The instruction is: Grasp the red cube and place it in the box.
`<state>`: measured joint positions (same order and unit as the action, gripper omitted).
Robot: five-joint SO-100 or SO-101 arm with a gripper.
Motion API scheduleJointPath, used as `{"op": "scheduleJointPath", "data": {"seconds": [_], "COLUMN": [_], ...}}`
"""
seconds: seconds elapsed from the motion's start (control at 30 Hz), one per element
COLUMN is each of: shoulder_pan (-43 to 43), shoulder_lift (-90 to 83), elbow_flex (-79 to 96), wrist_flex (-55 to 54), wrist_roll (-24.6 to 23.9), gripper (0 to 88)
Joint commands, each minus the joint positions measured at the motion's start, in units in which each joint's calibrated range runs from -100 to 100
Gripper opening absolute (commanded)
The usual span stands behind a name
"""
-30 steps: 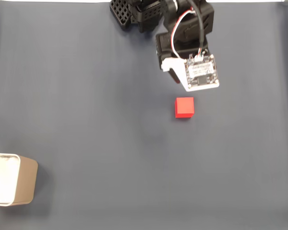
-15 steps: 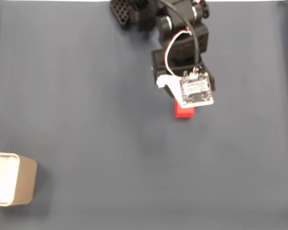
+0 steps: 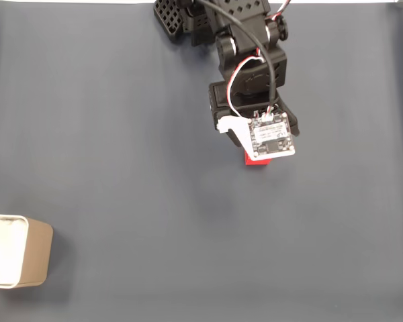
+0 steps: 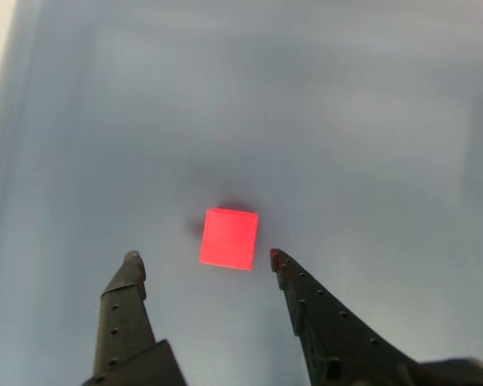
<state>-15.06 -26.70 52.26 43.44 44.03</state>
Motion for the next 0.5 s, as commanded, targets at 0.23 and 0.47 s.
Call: {"op": "scheduleJointPath", "data": {"seconds": [0.23, 0.47], "shoulder_pan": [1.1, 1.8], "shoulder_lift": [-4.8, -6.1], "elbow_flex": [6.4, 9.4], "wrist_flex": [-5.6, -6.8], "wrist_roll": [0.0, -0.6], "gripper": [36.6, 36.3]}}
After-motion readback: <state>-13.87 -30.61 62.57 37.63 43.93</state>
